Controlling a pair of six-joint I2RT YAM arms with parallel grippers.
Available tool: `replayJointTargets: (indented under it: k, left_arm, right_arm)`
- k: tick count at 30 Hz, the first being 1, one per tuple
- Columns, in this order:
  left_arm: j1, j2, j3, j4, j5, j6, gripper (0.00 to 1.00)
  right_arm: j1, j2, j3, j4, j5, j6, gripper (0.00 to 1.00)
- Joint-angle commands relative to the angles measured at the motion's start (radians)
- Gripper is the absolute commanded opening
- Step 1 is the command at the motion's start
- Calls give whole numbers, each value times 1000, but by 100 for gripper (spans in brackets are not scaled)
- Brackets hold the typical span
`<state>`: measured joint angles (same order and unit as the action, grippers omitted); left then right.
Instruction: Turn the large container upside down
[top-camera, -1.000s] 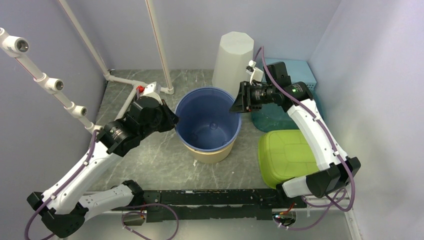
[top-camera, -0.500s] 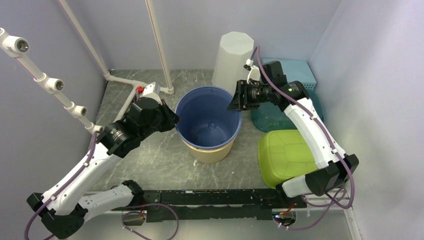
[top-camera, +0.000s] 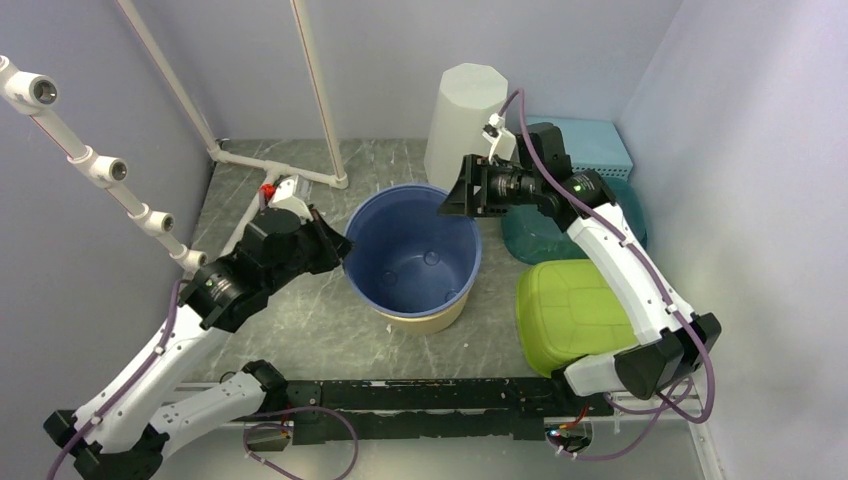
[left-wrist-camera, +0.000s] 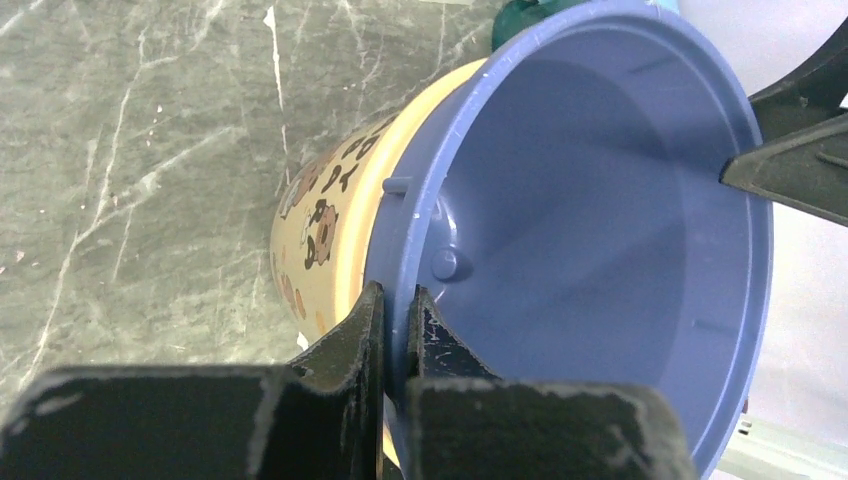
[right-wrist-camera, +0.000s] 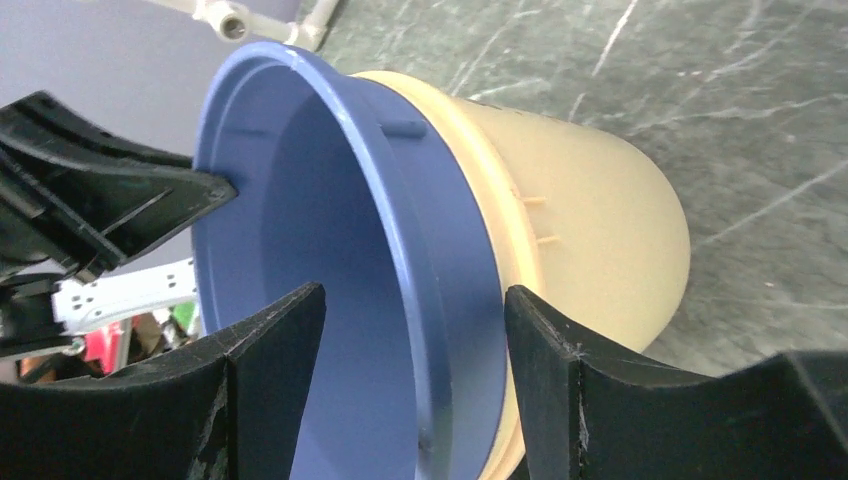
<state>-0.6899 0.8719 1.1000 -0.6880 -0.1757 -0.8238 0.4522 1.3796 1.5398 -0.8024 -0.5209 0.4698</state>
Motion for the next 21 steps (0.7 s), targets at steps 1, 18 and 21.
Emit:
replayJointTargets:
  k: [1,18,21]
  left_arm:
    - [96,-46,0,153,131,-9,3]
    - [188,2,-10,298,319,38,3]
    - [188,-4,-17,318,329,42,3]
  right_arm:
    - [11,-31,-34,136,-166,78,69]
    - [17,27,-58,23,-211,-39,66]
    - [21,48,-46,13,-209,-47,63]
